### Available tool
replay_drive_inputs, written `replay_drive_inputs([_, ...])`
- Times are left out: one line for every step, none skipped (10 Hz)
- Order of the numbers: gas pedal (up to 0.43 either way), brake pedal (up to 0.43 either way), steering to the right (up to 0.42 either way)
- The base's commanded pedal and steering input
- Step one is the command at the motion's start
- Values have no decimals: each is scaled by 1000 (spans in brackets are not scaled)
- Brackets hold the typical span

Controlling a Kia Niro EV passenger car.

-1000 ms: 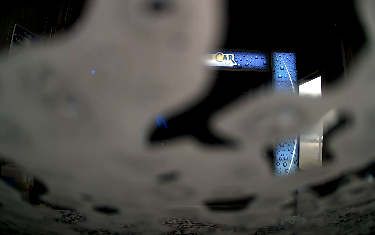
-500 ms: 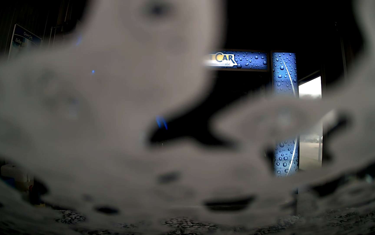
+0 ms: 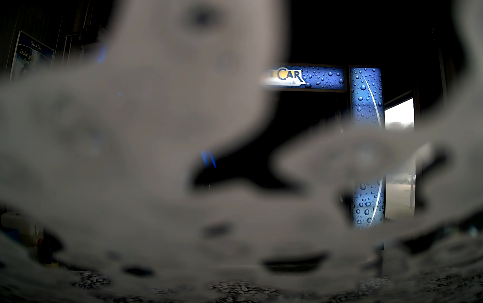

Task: Follow the waypoints while adhering to traffic rules and regulations

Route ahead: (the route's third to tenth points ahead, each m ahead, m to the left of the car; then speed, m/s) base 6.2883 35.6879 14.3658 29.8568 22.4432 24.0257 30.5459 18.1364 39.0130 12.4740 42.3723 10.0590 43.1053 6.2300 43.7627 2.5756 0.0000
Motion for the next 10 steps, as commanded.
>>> replay_drive_inputs([0,6,-14])
replay_drive_inputs([0,0,-14])
replay_drive_inputs([0,0,-14])
replay_drive_inputs([0,6,-15])
replay_drive_inputs([0,0,-14])
replay_drive_inputs([0,0,-14])
replay_drive_inputs([0,0,-14])
replay_drive_inputs([0,0,-14])
replay_drive_inputs([0,0,-14])
replay_drive_inputs([0,0,-14])
